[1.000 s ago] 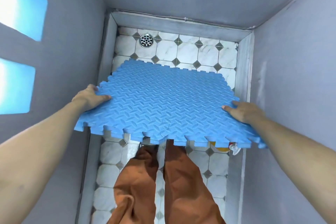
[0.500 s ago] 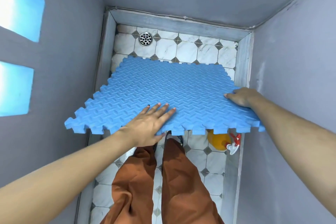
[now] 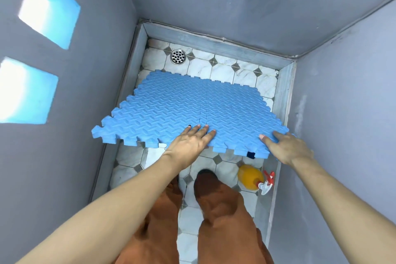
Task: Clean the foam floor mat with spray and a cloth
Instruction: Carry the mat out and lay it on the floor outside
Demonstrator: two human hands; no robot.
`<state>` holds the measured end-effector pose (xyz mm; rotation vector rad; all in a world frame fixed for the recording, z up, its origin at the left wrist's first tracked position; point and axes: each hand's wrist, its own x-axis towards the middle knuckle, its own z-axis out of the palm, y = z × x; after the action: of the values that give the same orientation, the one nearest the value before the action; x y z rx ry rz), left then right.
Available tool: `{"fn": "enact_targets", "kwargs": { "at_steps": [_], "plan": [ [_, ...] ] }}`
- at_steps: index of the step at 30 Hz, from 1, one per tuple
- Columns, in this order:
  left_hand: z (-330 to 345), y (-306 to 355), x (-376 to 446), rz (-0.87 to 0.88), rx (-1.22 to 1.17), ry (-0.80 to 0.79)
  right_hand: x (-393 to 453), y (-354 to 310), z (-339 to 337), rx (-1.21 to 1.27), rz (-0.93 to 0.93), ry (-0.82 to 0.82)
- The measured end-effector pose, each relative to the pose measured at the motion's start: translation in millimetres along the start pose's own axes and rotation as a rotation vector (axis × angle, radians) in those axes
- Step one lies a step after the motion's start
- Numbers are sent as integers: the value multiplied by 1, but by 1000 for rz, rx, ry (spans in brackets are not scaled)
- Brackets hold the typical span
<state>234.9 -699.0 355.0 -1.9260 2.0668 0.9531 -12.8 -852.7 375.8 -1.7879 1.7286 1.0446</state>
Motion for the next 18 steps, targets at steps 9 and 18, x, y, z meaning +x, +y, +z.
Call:
{"fn": "enact_targets", "kwargs": {
  "at_steps": [9, 18],
  "plan": [
    [-33, 41, -60, -122, -127, 69, -72, 5, -40, -139, -84, 123],
    [-43, 114, -190, -389, -279, 105, -186, 0, -81, -320, -245, 132]
  ]
}}
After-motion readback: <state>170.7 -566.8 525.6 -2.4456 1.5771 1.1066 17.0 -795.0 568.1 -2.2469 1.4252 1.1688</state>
